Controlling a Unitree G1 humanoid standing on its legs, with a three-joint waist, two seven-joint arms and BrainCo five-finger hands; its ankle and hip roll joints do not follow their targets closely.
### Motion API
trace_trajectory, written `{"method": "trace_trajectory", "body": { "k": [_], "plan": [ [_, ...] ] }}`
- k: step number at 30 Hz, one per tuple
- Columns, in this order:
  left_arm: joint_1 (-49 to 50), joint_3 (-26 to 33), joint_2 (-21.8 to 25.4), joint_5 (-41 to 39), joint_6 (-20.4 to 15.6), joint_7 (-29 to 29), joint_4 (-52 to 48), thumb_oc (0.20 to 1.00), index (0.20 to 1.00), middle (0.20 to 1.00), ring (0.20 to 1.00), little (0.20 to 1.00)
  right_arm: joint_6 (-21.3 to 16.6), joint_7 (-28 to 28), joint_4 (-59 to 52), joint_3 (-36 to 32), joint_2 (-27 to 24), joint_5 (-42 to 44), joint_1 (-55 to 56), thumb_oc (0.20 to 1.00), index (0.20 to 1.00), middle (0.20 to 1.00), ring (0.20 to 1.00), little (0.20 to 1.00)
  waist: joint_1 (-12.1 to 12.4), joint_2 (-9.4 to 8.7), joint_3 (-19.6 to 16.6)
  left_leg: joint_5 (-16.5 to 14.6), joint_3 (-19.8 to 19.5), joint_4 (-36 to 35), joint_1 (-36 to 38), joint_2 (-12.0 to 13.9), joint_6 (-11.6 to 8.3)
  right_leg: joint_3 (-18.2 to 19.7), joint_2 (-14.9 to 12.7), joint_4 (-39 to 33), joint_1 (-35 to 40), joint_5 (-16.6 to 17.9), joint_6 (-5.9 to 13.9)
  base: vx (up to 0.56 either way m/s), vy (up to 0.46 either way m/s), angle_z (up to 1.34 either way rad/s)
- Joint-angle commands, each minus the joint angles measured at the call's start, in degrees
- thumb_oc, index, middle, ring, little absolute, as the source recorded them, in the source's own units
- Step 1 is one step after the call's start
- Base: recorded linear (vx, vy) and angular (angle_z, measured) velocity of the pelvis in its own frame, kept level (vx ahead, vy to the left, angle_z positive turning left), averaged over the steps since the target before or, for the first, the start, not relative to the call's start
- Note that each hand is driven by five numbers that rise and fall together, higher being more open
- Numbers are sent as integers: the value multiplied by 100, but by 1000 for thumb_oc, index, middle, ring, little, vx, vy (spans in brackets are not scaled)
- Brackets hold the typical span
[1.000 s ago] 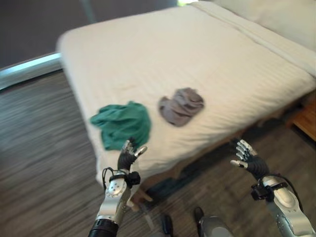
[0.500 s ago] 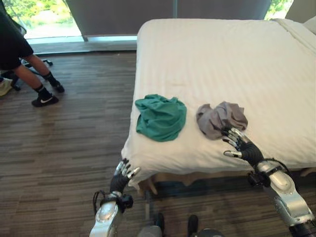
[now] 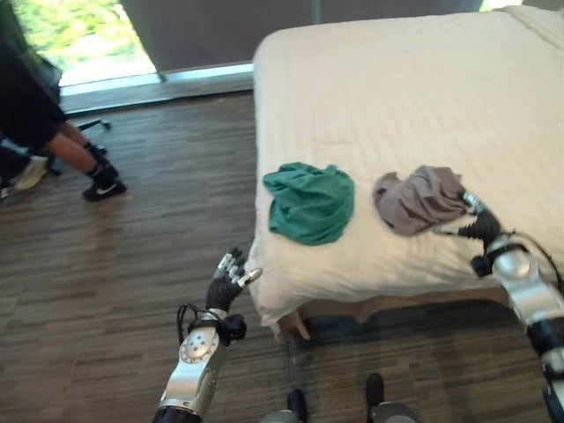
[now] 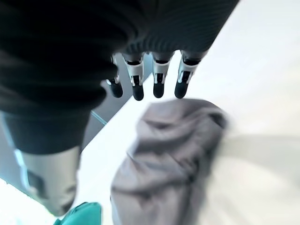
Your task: Pick up bed clothes into laundry basket.
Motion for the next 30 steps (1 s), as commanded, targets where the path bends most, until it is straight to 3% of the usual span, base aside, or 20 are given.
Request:
{"method": "trace_trajectory", "body": {
  "k": [1, 3, 8, 10, 11, 12, 14, 15, 16, 20, 21, 22, 24, 26, 27, 28, 29, 30],
  "plan": [
    [-52, 1, 513, -178, -184, -102, -241, 1000, 1000, 1000, 1000, 1000, 27, -284, 1034, 698, -263, -647, -1189, 1000, 1000, 1000, 1000, 1000, 182, -379, -204, 431, -236, -15, -268, -78, -184, 160, 41, 244, 326, -516, -146, -19, 38, 3],
    [-31, 61, 657, -140, -218, -97, -246, 1000, 1000, 1000, 1000, 1000, 77, -301, 1898, 1329, -324, -1319, -1872, 1000, 1000, 1000, 1000, 1000, 285, -340, -152, 441, -275, -15, -364, -114, -191, 148, 24, 235, 250, -484, -129, -27, 33, 10],
    [-22, 191, 768, -54, -277, -59, -336, 1000, 1000, 1000, 1000, 1000, 83, -168, 2512, 1998, -399, -2102, -2370, 1000, 1000, 1000, 1000, 1000, 379, -194, -95, 487, -366, -15, -545, -172, -203, 91, -22, 242, 105, -466, -111, -31, 34, 15],
    [-43, 261, 823, -80, -339, 5, -392, 1000, 1000, 1000, 1000, 1000, 96, -164, 2851, 2158, -416, -2262, -2530, 1000, 1000, 1000, 1000, 1000, 462, 4, 49, 570, -441, -15, -760, -240, -225, 34, -76, 258, -93, -434, -98, -101, 55, 10],
    [-47, 262, 819, -81, -339, 6, -392, 1000, 1000, 1000, 1000, 1000, 91, -166, 2860, 2165, -415, -2261, -2541, 1000, 1000, 1000, 1000, 1000, 457, 8, 42, 574, -446, -15, -774, -240, -225, 30, -76, 263, -107, -434, -98, -150, 61, 20],
    [-95, 272, 812, -176, -374, 55, -407, 1000, 1000, 1000, 1000, 1000, 85, -135, 3009, 2285, -411, -2313, -2684, 1000, 1000, 1000, 1000, 1000, 507, 161, 161, 643, -496, -15, -943, -296, -249, 17, -102, 291, -296, -400, -95, -79, 30, 19],
    [-115, 264, 786, -215, -380, 80, -420, 1000, 1000, 1000, 1000, 1000, 93, -144, 3105, 2334, -403, -2352, -2754, 1000, 1000, 1000, 1000, 1000, 535, 250, 201, 688, -513, -15, -1044, -317, -265, 7, -121, 308, -405, -378, -92, -91, 36, 14],
    [-113, 246, 756, -259, -385, 92, -436, 1000, 1000, 1000, 1000, 1000, 102, -136, 3177, 2361, -358, -2390, -2780, 1000, 1000, 1000, 1000, 1000, 564, 353, 263, 727, -536, -15, -1151, -346, -277, -2, -143, 316, -501, -355, -91, -142, 61, 8],
    [-140, 227, 710, -297, -397, 143, -480, 1000, 1000, 1000, 1000, 1000, 78, -146, 3214, 2451, -276, -2513, -2828, 1000, 1000, 1000, 1000, 1000, 607, 570, 406, 788, -556, -15, -1350, -409, -303, 0, -185, 341, -739, -301, -77, -118, 71, 4],
    [-205, 131, 535, -350, -418, 211, -466, 1000, 1000, 1000, 1000, 1000, 95, -123, 3322, 2535, -108, -2629, -2889, 1000, 1000, 1000, 1000, 1000, 650, 740, 453, 828, -531, -15, -1540, -452, -338, 38, -210, 327, -919, -261, -65, -29, 33, 4],
    [-232, 112, 478, -362, -417, 237, -448, 1000, 1000, 1000, 1000, 1000, 93, -102, 3327, 2529, -34, -2607, -2902, 495, 495, 495, 495, 495, 650, 780, 486, 831, -525, -15, -1576, -466, -339, 53, -220, 316, -951, -253, -60, 5, 38, -2],
    [-336, 34, 342, -372, -420, 286, -353, 1000, 1000, 1000, 1000, 1000, 78, -63, 3296, 2497, 187, -2550, -2816, 200, 200, 200, 200, 200, 626, 850, 517, 834, -477, -15, -1614, -483, -334, 106, -226, 319, -1003, -239, -52, 6, 38, -7],
    [-383, 5, 295, -385, -436, 311, -299, 1000, 1000, 1000, 1000, 1000, 94, -107, 3248, 2431, 260, -2433, -2793, 200, 200, 200, 200, 200, 600, 858, 517, 830, -452, -15, -1607, -479, -332, 122, -234, 317, -995, -242, -48, 25, 33, -13],
    [-507, 24, 235, -358, -477, 438, -259, 1000, 1000, 1000, 1000, 1000, 106, -299, 2558, 1997, 487, -1698, -2499, 200, 200, 200, 200, 200, 484, 850, 550, 798, -375, -15, -1560, -467, -312, 177, -245, 329, -973, -254, -44, 55, 58, -11],
    [-653, 134, 211, -235, -486, 600, -250, 1000, 1000, 1000, 1000, 1000, 58, -418, 1051, 1568, 751, -845, -1870, 200, 200, 200, 200, 200, 273, 811, 615, 723, -297, -15, -1484, -459, -282, 273, -247, 368, -967, -292, -48, 74, 80, -10],
    [-716, 192, 233, -144, -464, 671, -267, 1000, 1000, 1000, 1000, 1000, 11, -374, 25, 1423, 860, -522, -1447, 200, 200, 200, 200, 200, 139, 765, 645, 690, -239, -15, -1460, -445, -268, 330, -236, 389, -983, -301, -53, 47, 64, -13],
    [-713, 183, 239, -143, -463, 672, -268, 1000, 1000, 1000, 1000, 1000, 36, -364, -17, 1402, 849, -528, -1416, 200, 200, 200, 200, 200, 160, 762, 623, 710, -231, -15, -1486, -439, -268, 340, -230, 384, -1010, -275, -57, 32, 34, -13],
    [-757, 268, 267, -38, -453, 727, -305, 1000, 1000, 1000, 1000, 1000, -89, -333, -1099, 1243, 924, -233, -807, 200, 200, 200, 200, 200, 1, 708, 677, 663, -170, -15, -1430, -427, -255, 401, -230, 424, -1009, -307, -57, 30, 20, -32]
  ]
}}
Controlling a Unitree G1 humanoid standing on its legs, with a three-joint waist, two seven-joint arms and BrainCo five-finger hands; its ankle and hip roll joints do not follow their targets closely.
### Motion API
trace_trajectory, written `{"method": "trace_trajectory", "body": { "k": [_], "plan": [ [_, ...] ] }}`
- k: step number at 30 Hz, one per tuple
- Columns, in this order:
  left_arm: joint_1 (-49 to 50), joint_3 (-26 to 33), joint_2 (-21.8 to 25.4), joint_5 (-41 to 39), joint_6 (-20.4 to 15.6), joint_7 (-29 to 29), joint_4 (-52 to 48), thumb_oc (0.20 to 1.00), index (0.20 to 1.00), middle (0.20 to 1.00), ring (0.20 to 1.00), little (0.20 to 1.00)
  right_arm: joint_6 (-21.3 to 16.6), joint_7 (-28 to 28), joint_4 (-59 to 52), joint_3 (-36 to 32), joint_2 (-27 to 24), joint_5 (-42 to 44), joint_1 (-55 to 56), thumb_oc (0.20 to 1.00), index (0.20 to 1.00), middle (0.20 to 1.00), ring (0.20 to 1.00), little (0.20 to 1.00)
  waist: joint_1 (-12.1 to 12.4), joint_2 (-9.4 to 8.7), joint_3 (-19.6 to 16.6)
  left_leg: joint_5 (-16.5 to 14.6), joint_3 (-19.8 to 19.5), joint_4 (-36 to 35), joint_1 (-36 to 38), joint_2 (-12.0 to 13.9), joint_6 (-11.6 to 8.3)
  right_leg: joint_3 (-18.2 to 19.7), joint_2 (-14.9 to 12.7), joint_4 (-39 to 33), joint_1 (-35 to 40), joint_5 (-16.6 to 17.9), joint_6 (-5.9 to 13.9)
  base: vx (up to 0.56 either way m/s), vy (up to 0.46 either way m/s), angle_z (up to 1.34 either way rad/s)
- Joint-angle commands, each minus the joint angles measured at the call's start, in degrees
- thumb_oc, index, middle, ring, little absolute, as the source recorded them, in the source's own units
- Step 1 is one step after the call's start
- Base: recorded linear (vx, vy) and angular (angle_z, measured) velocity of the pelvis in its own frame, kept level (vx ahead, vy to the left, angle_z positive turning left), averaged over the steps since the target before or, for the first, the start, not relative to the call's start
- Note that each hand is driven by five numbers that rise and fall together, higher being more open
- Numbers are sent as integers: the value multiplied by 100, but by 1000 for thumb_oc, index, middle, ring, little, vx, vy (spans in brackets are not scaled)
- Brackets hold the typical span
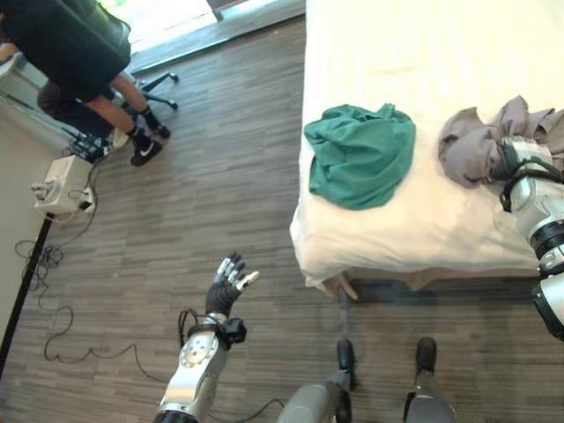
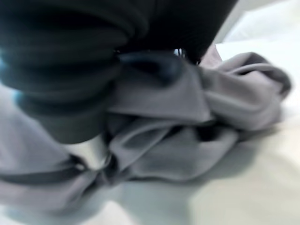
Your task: Pick up bed clothes into laundry basket.
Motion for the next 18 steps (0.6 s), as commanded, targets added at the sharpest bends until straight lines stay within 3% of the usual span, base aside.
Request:
{"method": "trace_trajectory", "body": {
  "k": [1, 5, 6, 9, 14, 18],
  "plan": [
    [-614, 278, 250, 254, -332, 189, -319, 1000, 1000, 1000, 1000, 1000, -755, 501, -2076, 148, 761, 1265, 1481, 200, 200, 200, 200, 200, -318, -472, 500, 257, 137, 25, 66, -168, -296, 605, -29, 414, 362, -569, -158, 56, 27, -32],
    [-687, 190, 243, 299, -311, 180, -424, 1000, 1000, 1000, 1000, 1000, -948, 732, -3031, -344, 671, 1668, 2593, 200, 200, 200, 200, 200, -472, -525, 481, 195, 207, 25, 183, -148, -266, 631, -46, 415, 418, -595, -141, 43, 12, -29],
    [-782, 176, 223, 371, -320, 199, -444, 1000, 1000, 1000, 1000, 1000, -1105, 817, -3520, -766, 732, 2341, 3349, 200, 200, 200, 200, 200, -632, -573, 474, 161, 267, 25, 271, -128, -252, 661, -43, 427, 456, -604, -134, 46, 9, -14],
    [-831, 82, 253, 529, -297, 130, -535, 1000, 1000, 1000, 1000, 1000, -1295, 1000, -3993, -1358, 803, 3164, 4328, 200, 200, 200, 200, 200, -819, -668, 410, 93, 365, 25, 420, -98, -228, 742, -13, 434, 538, -620, -123, 53, 9, -4],
    [-760, 211, 394, 791, -340, -95, -733, 1000, 1000, 1000, 1000, 1000, -1458, 1300, -4419, -2152, 825, 3404, 5504, 200, 200, 200, 200, 200, -1106, -825, 183, -31, 550, 25, 666, -40, -200, 900, 32, 420, 691, -638, -107, 75, 2, -22],
    [-915, 377, 542, 1118, -384, -47, -879, 1000, 1000, 1000, 1000, 1000, -1511, 1620, -4636, -2317, 958, 3809, 6024, 200, 200, 200, 200, 200, -1293, -896, 8, -88, 675, 25, 811, -10, -211, 1016, 75, 399, 767, -632, -104, 60, 5, -29]
  ]
}}
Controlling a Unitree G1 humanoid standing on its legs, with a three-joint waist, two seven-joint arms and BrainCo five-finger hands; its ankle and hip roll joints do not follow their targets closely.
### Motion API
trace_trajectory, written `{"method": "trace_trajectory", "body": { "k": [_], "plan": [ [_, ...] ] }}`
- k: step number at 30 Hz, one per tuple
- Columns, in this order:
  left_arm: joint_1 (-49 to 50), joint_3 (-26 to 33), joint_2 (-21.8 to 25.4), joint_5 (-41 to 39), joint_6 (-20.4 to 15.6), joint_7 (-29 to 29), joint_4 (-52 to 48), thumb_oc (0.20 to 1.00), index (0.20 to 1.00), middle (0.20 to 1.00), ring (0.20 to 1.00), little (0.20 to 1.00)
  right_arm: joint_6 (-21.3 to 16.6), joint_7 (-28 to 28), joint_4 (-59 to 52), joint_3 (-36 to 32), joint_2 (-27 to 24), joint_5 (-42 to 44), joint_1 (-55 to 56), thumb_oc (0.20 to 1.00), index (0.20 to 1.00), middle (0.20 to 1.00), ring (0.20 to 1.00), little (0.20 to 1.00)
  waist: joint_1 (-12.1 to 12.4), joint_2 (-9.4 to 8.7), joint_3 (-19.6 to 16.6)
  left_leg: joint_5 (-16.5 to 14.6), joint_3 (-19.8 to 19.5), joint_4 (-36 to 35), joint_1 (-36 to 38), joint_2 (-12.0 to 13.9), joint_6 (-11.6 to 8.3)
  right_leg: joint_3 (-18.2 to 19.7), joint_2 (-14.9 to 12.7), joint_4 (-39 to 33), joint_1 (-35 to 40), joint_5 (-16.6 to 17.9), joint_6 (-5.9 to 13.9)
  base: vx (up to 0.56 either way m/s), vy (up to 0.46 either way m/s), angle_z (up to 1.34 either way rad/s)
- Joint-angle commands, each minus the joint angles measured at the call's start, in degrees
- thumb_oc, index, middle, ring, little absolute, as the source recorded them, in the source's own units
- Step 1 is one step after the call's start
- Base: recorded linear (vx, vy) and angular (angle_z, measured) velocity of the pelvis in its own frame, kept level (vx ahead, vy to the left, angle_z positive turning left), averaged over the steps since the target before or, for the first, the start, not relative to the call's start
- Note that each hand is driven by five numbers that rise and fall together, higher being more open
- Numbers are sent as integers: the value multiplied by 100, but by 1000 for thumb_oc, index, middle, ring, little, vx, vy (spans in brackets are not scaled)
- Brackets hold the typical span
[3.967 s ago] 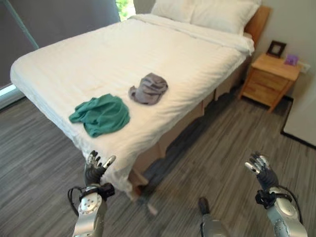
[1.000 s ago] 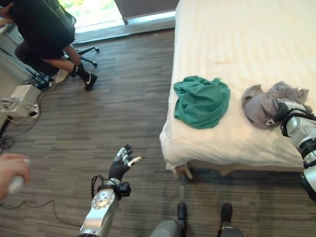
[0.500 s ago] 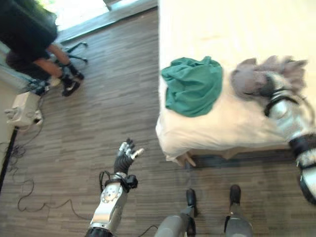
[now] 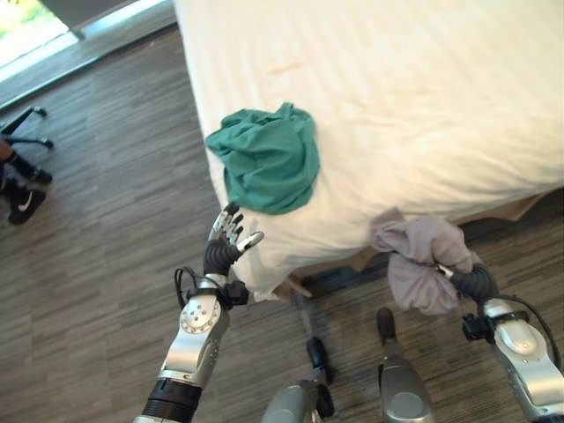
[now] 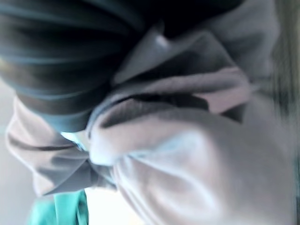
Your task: Pick up bed clothes into laundry basket.
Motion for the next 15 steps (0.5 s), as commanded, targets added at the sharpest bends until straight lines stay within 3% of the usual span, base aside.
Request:
{"method": "trace_trajectory", "body": {
  "k": [1, 4, 7, 15],
  "plan": [
    [-232, 248, 388, 484, -356, 19, -72, 1000, 1000, 1000, 1000, 1000, -559, 366, -581, 137, 118, 544, 86, 200, 200, 200, 200, 200, -104, -280, -615, 244, 8, 69, 88, -65, -127, 198, 6, 395, 478, -678, -112, 67, 4, -22],
    [-966, 252, 616, 886, -233, 335, 154, 1000, 1000, 1000, 1000, 1000, -437, 910, -853, 360, 232, 1324, 550, 200, 200, 200, 200, 200, -306, -330, -750, 212, 136, 69, 203, -36, -156, 294, 54, 390, 524, -660, -106, 40, -4, -18],
    [-1829, 123, 835, 1212, -89, 628, 657, 1000, 1000, 1000, 1000, 1000, -267, 1199, -948, 579, 141, 1365, 810, 200, 200, 200, 200, 200, -423, -357, -796, 201, 198, 69, 260, -24, -178, 336, 77, 389, 545, -647, -92, 31, -14, -14],
    [-3611, -103, 1313, 1725, 279, 1452, 1812, 1000, 1000, 1000, 1000, 1000, -67, 1288, -866, 792, 42, 1287, 1112, 200, 200, 200, 200, 200, -561, -314, -741, 220, 282, 69, 271, -13, -219, 369, 84, 378, 524, -609, -38, 7, -10, -9]
  ]
}}
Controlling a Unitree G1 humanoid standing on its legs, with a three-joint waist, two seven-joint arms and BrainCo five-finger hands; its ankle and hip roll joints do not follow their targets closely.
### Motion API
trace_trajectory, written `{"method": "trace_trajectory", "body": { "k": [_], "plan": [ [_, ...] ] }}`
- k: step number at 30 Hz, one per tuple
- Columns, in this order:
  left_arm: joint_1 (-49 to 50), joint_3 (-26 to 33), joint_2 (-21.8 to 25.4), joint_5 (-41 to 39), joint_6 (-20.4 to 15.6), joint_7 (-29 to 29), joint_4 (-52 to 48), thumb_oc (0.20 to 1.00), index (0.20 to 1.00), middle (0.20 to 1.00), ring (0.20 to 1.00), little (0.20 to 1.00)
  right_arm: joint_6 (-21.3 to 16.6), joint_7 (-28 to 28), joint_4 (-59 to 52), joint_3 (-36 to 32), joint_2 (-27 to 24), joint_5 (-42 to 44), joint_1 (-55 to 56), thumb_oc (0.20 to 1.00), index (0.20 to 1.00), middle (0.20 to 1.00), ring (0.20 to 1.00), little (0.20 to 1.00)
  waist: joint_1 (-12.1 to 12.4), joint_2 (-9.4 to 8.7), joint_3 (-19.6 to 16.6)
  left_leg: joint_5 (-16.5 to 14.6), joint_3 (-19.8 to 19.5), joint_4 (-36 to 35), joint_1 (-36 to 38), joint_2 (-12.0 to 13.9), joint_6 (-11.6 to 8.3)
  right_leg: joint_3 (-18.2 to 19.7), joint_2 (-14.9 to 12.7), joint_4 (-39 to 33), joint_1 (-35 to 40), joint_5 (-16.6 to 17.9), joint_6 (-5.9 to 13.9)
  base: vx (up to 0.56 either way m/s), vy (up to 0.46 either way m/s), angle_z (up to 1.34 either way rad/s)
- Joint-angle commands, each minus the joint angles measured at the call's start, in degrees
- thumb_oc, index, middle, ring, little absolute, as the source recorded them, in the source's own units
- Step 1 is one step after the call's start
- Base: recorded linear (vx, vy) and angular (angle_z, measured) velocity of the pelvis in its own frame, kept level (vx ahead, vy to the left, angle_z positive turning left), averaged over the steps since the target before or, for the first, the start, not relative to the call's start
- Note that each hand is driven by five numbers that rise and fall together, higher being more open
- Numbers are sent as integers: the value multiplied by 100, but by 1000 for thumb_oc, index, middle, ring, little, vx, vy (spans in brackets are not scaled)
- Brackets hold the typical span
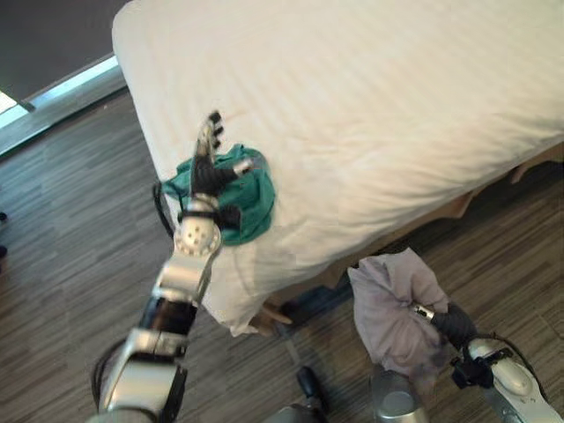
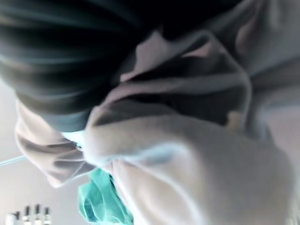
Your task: Pick up bed clothes into laundry basket.
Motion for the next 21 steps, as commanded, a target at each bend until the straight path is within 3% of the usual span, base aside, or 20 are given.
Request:
{"method": "trace_trajectory", "body": {
  "k": [1, 7, 14, 21],
  "plan": [
    [-704, 4, 593, 614, 31, 537, 569, 1000, 1000, 1000, 1000, 1000, -215, 148, -403, -25, -69, 134, 75, 200, 200, 200, 200, 200, -27, -199, -251, 225, -68, 69, 86, -115, -217, 66, -83, 368, 519, -683, 18, 0, 0, 0],
    [-1219, -83, 1040, 935, 220, 743, 1143, 1000, 1000, 1000, 1000, 1000, -265, 82, -433, 50, -126, 109, -64, 200, 200, 200, 200, 200, 23, -146, -187, 236, -66, 69, 69, -119, -235, 46, -79, 308, 528, -664, 36, 0, 0, 0],
    [-1278, -242, 1495, 893, 303, 422, 1932, 1000, 1000, 1000, 1000, 1000, -287, 61, -365, 160, -147, 118, -193, 200, 200, 200, 200, 200, 113, -82, -89, 281, -66, 69, 28, -95, -261, 21, -66, 292, 493, -665, 33, -3, -10, 0],
    [-1566, -578, 1486, 799, 389, 120, 2872, 1000, 1000, 1000, 1000, 1000, -299, 77, -324, 345, -193, 205, -321, 200, 200, 200, 200, 200, 88, -27, 67, 324, -39, 69, -50, -83, -285, 39, -28, 267, 418, -626, 22, -8, -6, 2]
  ]
}}
